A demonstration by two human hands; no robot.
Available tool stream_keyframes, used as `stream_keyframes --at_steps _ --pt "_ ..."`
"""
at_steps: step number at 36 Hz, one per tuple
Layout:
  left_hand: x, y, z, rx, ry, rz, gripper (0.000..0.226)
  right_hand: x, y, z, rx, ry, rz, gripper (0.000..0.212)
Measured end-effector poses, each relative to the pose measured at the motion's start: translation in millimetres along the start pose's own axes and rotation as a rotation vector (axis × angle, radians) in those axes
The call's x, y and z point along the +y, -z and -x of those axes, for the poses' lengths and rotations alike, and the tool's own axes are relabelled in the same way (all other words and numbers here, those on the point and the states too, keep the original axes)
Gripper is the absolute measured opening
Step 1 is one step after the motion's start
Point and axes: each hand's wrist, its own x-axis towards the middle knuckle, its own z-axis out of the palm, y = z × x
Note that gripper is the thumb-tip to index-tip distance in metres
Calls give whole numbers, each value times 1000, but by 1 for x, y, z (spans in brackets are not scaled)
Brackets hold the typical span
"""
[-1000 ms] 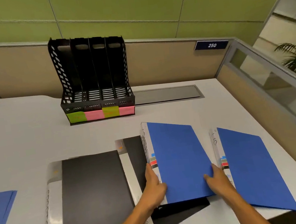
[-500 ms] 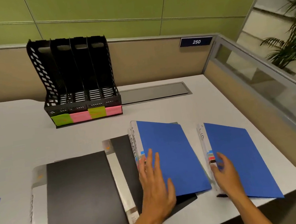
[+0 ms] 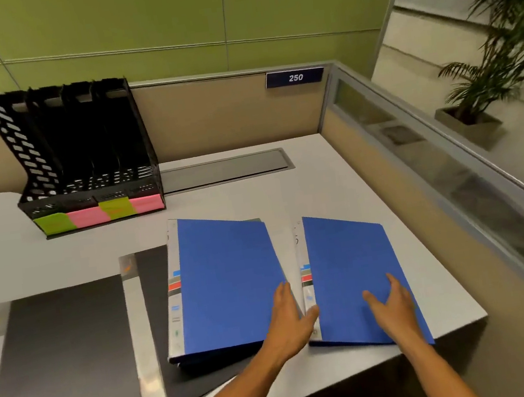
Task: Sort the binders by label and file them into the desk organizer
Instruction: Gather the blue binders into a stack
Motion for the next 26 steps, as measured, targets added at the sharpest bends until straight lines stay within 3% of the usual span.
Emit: stream_keyframes --at_steps 3,7,11,16,26 --pt "10 -17 -7 19 49 64 59 17 12 -11 -37 -25 84 81" --pt "21 -39 -10 52 104 156 59 37 23 -14 -99 -155 263 92" --pt "28 -53 -11 99 172 216 63 48 21 -11 -131 -163 404 96" --pt "32 -56 -10 98 302 260 53 53 15 -13 -167 -139 432 95" --pt "33 -62 -10 101 371 408 46 55 26 -9 -160 -90 404 94"
